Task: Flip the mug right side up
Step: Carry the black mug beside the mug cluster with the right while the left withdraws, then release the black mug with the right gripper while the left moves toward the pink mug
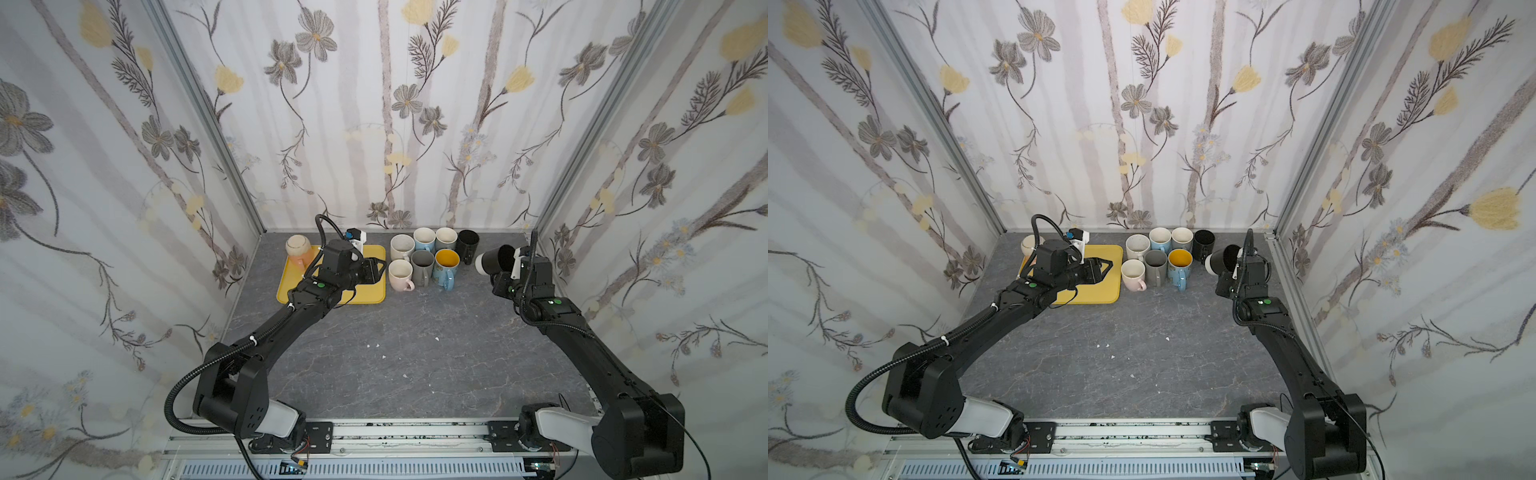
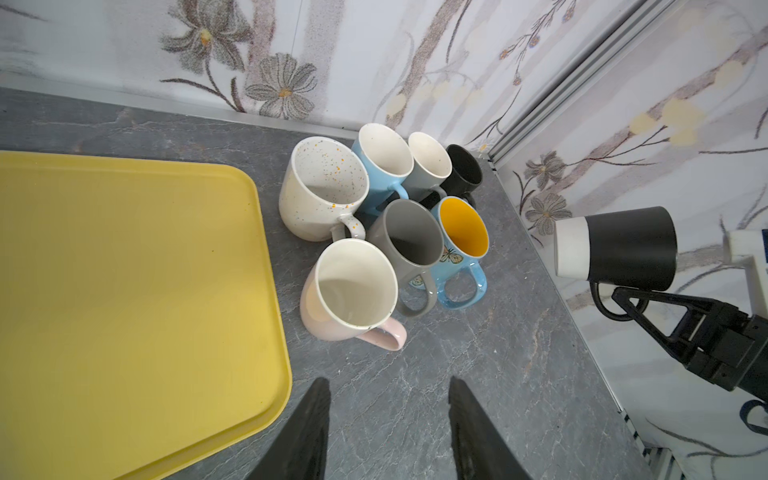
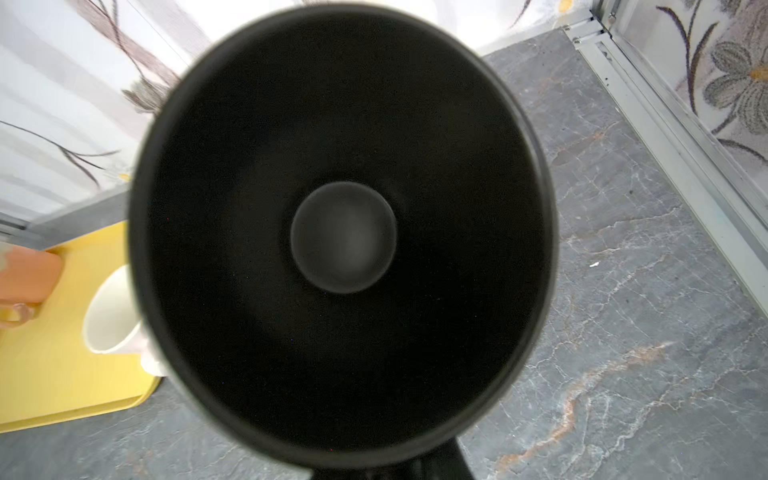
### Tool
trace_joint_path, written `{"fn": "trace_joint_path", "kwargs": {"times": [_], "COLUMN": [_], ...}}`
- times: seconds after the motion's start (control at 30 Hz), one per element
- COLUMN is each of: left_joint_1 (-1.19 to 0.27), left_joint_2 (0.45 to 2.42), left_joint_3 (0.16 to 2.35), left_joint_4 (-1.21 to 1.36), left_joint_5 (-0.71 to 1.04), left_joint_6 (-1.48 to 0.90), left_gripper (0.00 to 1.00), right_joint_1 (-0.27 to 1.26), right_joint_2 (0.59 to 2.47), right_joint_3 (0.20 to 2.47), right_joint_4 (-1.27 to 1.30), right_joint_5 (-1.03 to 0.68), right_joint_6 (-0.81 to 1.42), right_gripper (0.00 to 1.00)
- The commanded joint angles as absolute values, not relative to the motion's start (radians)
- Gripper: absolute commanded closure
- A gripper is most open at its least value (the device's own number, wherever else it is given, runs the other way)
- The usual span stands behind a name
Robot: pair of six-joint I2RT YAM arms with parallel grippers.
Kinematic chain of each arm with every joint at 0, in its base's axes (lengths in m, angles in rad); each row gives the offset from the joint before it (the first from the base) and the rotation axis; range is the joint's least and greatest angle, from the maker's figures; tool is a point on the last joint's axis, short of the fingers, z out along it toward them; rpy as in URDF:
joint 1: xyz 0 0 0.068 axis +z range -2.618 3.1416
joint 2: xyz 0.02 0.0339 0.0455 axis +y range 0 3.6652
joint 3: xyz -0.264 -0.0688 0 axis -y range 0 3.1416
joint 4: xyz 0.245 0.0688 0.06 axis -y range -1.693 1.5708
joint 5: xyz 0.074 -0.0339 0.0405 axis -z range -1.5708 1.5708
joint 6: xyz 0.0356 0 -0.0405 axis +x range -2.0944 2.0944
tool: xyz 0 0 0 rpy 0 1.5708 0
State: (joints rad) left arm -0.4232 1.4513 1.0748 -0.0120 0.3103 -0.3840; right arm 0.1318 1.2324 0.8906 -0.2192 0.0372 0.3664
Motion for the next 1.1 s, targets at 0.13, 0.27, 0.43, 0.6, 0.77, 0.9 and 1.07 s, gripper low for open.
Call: {"fn": "trace_joint_path", "kwargs": {"times": [0.13, 0.27, 0.43, 0.6, 0.77, 0.9, 1.07], "left_joint_1": [-0.416, -0.412, -0.402, -0.391, -0.375, -0.362, -0.353], "left_joint_2": [1.49, 1.5, 1.503, 1.497, 1.476, 1.463, 1.463], "left_joint_3": [1.101, 1.108, 1.1, 1.089, 1.071, 1.059, 1.048], "left_joint_4": [-0.011, -0.014, -0.018, -0.027, -0.032, -0.035, -0.027], "left_joint_5": [0.301, 0.299, 0.295, 0.287, 0.28, 0.27, 0.265], "left_joint_6": [-0.368, -0.368, -0.371, -0.372, -0.368, -0.369, -0.376], "left_gripper": [0.54, 0.54, 0.53, 0.53, 0.52, 0.52, 0.5], "right_joint_1": [0.139, 0.151, 0.172, 0.213, 0.229, 0.244, 0.252], "right_joint_2": [1.368, 1.435, 1.52, 1.604, 1.687, 1.732, 1.783], "right_joint_3": [0.95, 0.966, 0.997, 1.067, 1.116, 1.144, 1.179], "right_joint_4": [-0.178, -0.175, -0.173, -0.209, -0.222, -0.222, -0.233], "right_joint_5": [0.105, 0.117, 0.131, 0.189, 0.216, 0.24, 0.259], "right_joint_6": [0.294, 0.28, 0.272, 0.249, 0.249, 0.249, 0.243], "right_gripper": [1.0, 1.0, 1.0, 1.0, 1.0, 1.0, 1.0]}}
